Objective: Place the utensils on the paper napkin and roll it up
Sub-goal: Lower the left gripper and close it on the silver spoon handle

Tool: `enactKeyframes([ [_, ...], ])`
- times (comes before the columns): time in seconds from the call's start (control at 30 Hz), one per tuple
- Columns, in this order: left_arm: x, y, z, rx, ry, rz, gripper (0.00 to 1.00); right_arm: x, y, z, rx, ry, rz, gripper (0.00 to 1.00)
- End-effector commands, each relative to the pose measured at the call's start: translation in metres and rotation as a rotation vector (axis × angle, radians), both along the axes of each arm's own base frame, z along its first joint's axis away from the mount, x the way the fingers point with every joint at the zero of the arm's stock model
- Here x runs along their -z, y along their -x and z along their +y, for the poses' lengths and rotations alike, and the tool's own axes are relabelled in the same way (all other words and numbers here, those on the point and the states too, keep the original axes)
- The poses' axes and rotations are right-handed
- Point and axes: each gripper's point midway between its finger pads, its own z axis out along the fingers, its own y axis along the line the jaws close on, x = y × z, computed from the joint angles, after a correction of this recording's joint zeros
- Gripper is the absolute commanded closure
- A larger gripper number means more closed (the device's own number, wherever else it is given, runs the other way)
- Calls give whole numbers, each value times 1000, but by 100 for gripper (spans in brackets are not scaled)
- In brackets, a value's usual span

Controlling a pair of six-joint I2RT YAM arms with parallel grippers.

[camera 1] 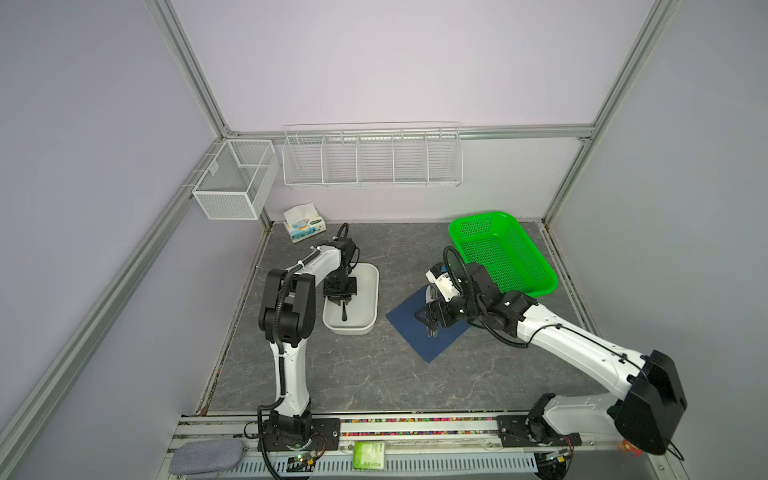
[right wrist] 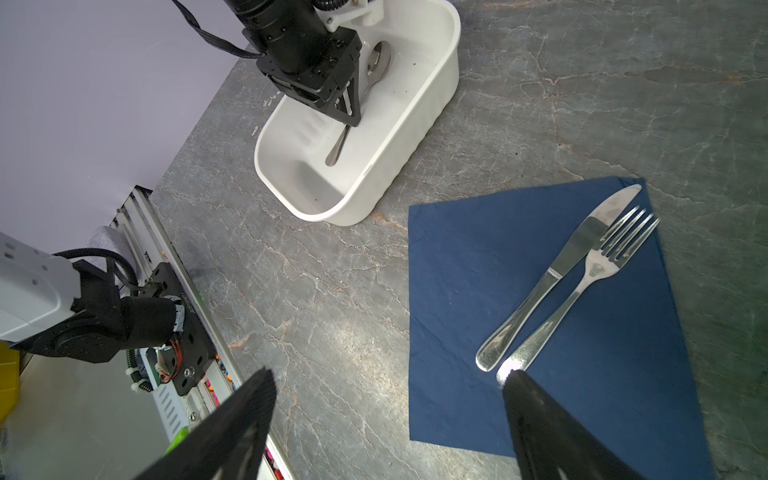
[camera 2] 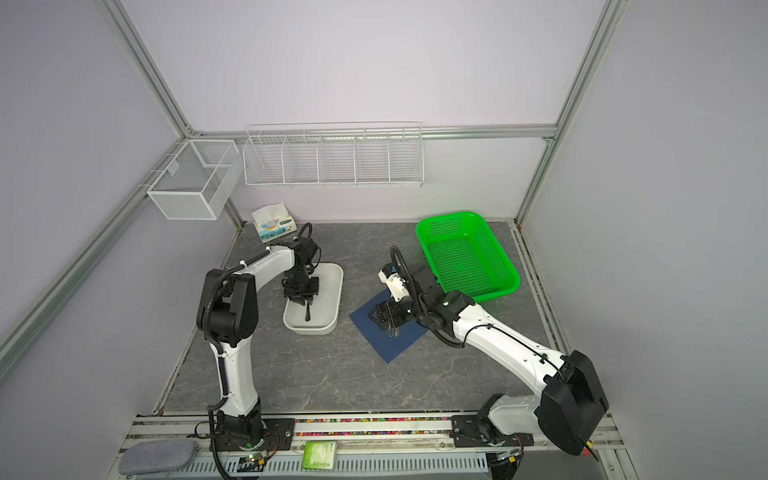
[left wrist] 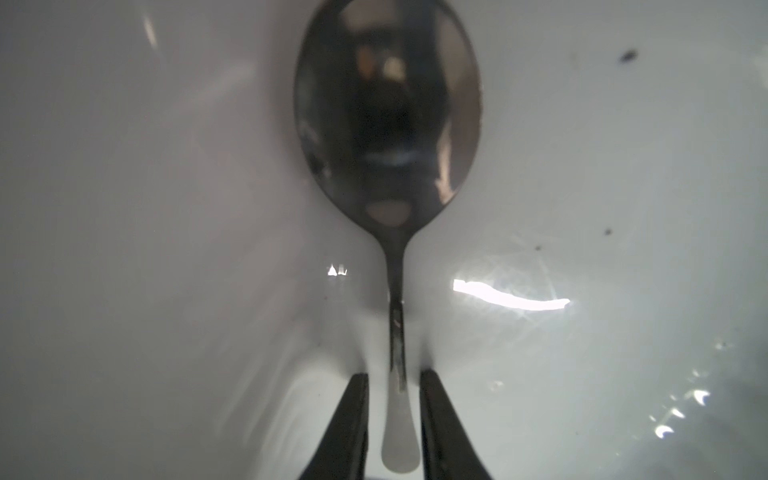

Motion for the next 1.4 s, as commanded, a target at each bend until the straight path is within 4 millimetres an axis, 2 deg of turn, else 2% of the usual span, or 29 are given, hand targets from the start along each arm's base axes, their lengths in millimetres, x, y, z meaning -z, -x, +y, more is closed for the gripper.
enactKeyframes([
  [0.0, 13, 0, 5, 0, -17, 20, 78, -5, -1, 0, -1, 8, -19, 11],
  [0.3, 33, 0, -2, 34, 16, 66, 79, -7, -1, -2, 5, 15, -27, 11],
  [0.53, 38, 4, -5, 40, 34, 100, 84, -9, -1, -3, 9, 12, -31, 11],
  [0.73, 38, 7, -4, 41, 34, 99, 93, -9, -1, -5, 12, 19, -36, 11],
  [0.9, 27, 6, 1, 57, 8, 83, 98, -8, -1, -6, 17, 30, -37, 11],
  [1.27, -20, -3, -8, 48, 63, -8, 98, -8, -2, -9, 27, 35, -48, 11],
  [1.37, -28, -2, -9, 46, 66, -15, 98, -7, -2, -10, 28, 38, -48, 11],
])
